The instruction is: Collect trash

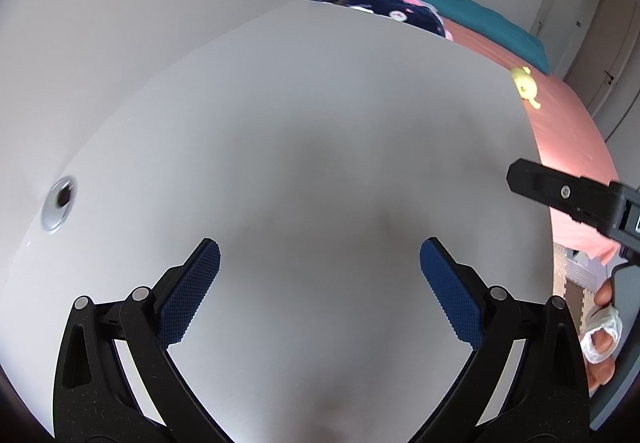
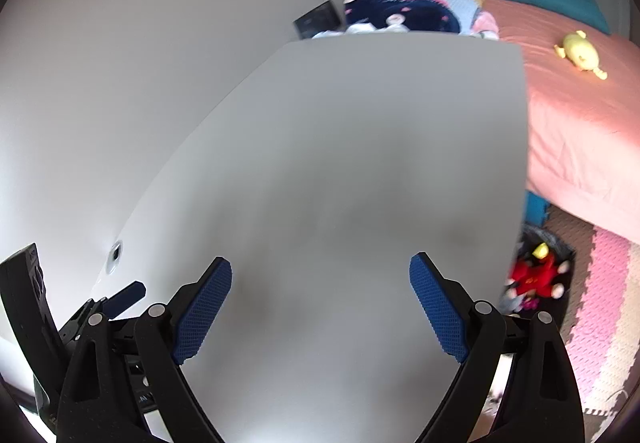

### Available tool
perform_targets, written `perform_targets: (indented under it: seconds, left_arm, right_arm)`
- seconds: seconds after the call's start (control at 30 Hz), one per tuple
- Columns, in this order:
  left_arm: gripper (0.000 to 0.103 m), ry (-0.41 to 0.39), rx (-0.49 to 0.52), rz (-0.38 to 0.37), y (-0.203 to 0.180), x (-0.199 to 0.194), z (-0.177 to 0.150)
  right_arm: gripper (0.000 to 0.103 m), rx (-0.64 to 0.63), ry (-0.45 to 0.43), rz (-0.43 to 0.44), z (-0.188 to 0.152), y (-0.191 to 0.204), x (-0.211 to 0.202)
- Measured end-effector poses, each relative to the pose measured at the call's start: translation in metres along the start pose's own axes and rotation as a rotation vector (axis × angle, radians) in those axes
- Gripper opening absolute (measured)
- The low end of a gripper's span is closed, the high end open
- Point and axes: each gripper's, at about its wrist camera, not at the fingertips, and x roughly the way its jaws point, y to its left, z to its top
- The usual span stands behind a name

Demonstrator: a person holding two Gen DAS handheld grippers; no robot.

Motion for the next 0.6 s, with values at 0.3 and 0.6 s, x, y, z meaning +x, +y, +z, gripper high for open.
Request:
perform_targets:
  seconds: [0.3,0.6]
  left_arm:
    - [0.097,-0.003,-0.059,0.052,0.065,-0.027,-0.050]
    - [0.097,0.012,-0.112,0.074,0.113,-0.028,-0.071]
  right_arm:
    - [0.091,-0.089,0.046,-0.034,-0.055,0.068,0.013]
    - [0.091,-0.137,0.043,-0.135,-0.084,0.101,0.033]
